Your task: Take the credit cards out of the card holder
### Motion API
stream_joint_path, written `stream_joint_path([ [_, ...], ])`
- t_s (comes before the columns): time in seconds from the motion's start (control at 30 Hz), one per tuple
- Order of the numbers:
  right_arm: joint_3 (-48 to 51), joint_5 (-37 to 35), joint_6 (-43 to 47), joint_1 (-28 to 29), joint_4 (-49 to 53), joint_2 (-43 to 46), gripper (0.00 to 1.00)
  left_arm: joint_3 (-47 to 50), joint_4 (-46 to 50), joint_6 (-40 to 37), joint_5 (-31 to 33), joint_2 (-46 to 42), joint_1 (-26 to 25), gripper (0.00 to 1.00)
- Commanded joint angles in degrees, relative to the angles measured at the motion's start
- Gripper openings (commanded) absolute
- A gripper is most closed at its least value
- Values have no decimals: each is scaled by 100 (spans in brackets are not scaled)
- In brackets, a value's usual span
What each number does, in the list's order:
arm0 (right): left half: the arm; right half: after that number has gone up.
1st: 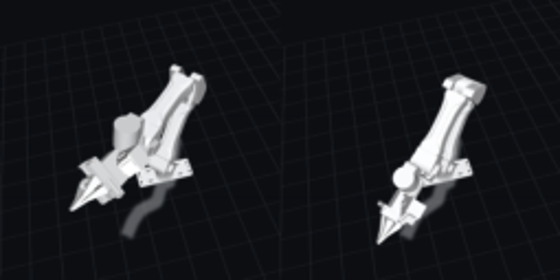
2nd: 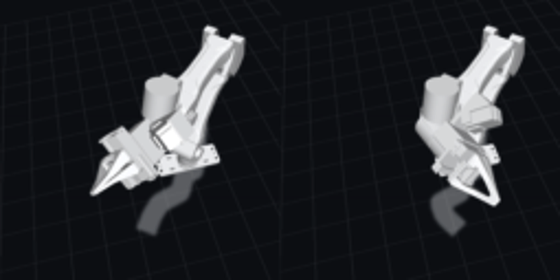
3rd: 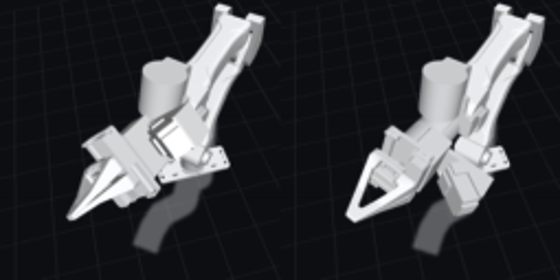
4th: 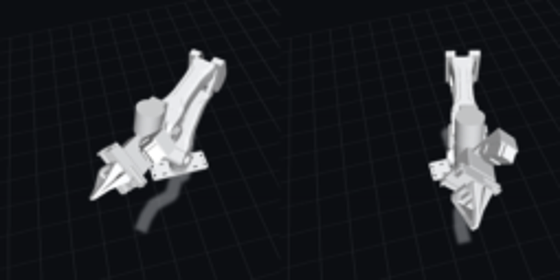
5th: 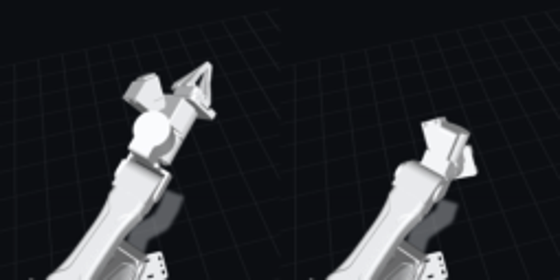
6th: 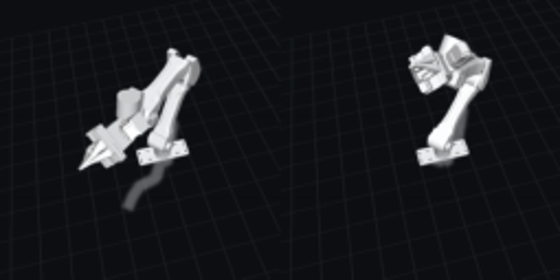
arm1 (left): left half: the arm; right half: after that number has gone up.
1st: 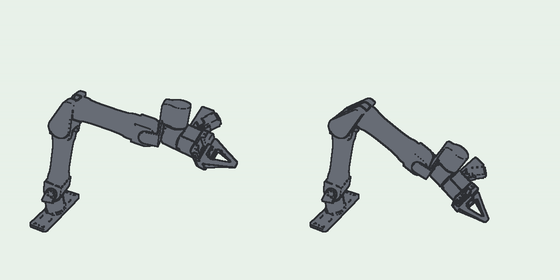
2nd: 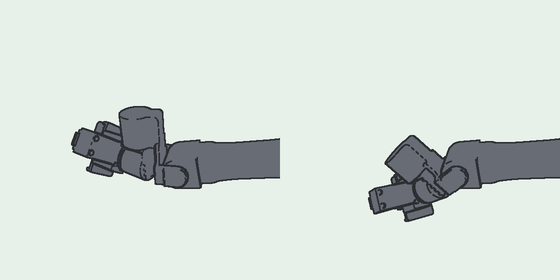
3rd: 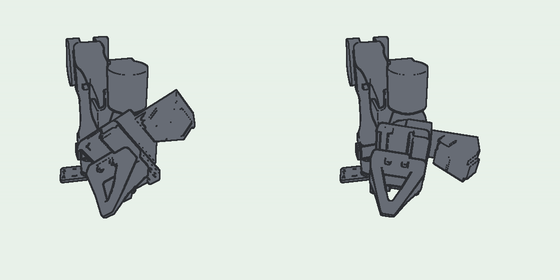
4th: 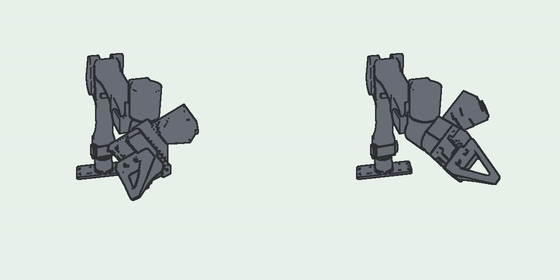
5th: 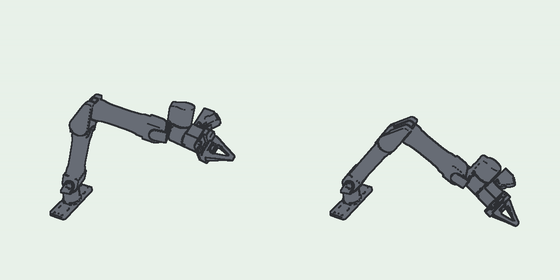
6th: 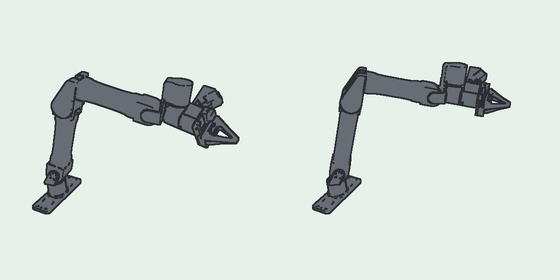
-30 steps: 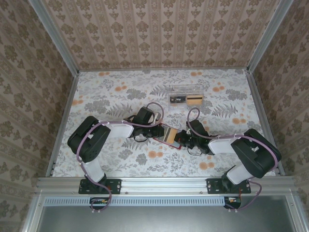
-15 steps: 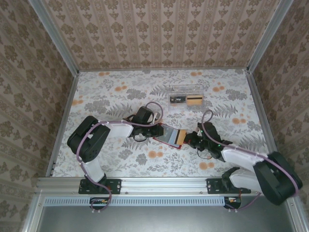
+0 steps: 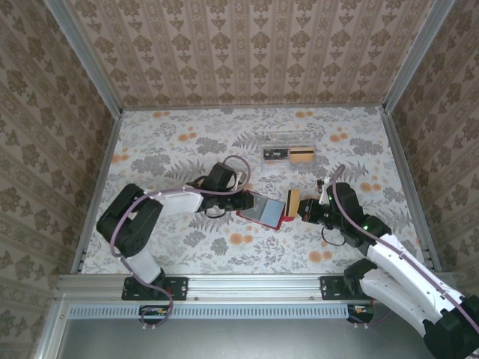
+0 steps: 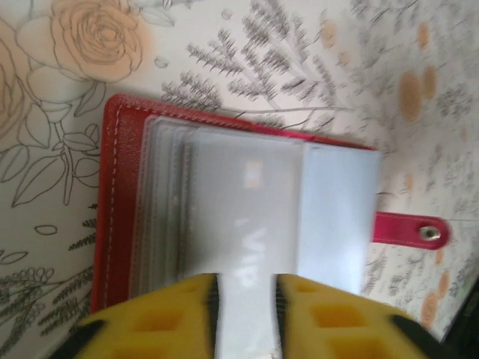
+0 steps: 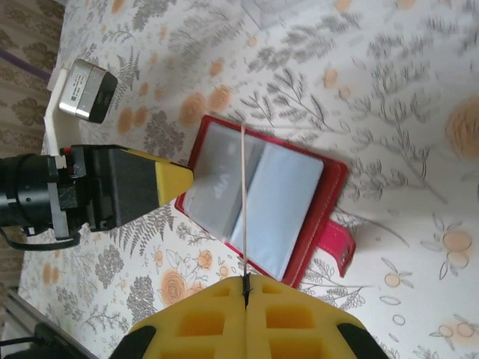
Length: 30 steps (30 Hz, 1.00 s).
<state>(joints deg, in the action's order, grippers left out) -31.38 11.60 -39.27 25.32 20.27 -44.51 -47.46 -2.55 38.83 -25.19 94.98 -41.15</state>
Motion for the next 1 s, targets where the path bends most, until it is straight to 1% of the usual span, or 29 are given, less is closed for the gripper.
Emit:
stream_joint_path([
  [0.0, -788, -374, 1070, 22, 746, -357, 0, 89, 253, -55, 263, -746, 44, 47],
  [0.1, -1446, -598, 1740, 143, 919, -831, 0, 338, 375, -65, 509, -1439, 59, 62],
  [0.17, -1907, -857, 2366, 280, 1010, -1152, 0, 565, 474, -69, 711, -1991, 88, 71],
  [0.2, -2091, -1007, 2636, 353, 1022, -1293, 0, 668, 519, -64, 793, -2229, 101, 78],
  [0.23, -2289, -1162, 2936, 399, 1020, -1457, 0, 799, 552, -60, 879, -2505, 128, 80],
  [0.3, -2610, -1232, 3554, 440, 1171, -1731, 0, 1040, 624, -55, 1033, -3023, 167, 86],
  [0.33, -2741, -1283, 3921, 476, 1151, -1840, 0, 1169, 647, -59, 1103, -3337, 176, 87],
  [0.37, -2847, -1411, 4246, 516, 1122, -1959, 0, 1290, 699, -34, 1192, -3613, 190, 91],
  [0.43, -3068, -1540, 4926, 534, 1147, -2183, 0, 1514, 796, -26, 1319, -4108, 220, 91],
  [0.47, -3191, -1696, 5242, 535, 1199, -2317, 0, 1612, 865, -23, 1381, -4347, 238, 97],
  [0.53, -3487, -1967, 5714, 540, 1397, -2629, 0, 1787, 997, -20, 1476, -4768, 270, 97],
  [0.57, -3647, -2113, 5951, 544, 1518, -2800, 0, 1863, 1080, -9, 1523, -4977, 278, 100],
  [0.63, -3873, -2356, 6374, 544, 1660, -3100, 0, 1995, 1188, -11, 1574, -5306, 303, 100],
  [0.77, -3885, -2953, 7372, 544, 1420, -3471, 0, 2186, 1355, 36, 1622, -5784, 335, 100],
  [0.8, -3885, -3008, 7580, 544, 1388, -3476, 0, 2210, 1388, 37, 1625, -5847, 336, 100],
  [0.83, -3877, -3085, 7817, 538, 1348, -3702, 0, 2236, 1426, 34, 1629, -5927, 335, 100],
  [0.9, -3855, -3289, 8181, 512, 1146, -3868, 0, 2273, 1487, 46, 1644, -6029, 345, 100],
  [0.97, -3867, -3318, 8446, 436, 1082, -4003, 0, 2302, 1526, 61, 1665, -6102, 344, 100],
])
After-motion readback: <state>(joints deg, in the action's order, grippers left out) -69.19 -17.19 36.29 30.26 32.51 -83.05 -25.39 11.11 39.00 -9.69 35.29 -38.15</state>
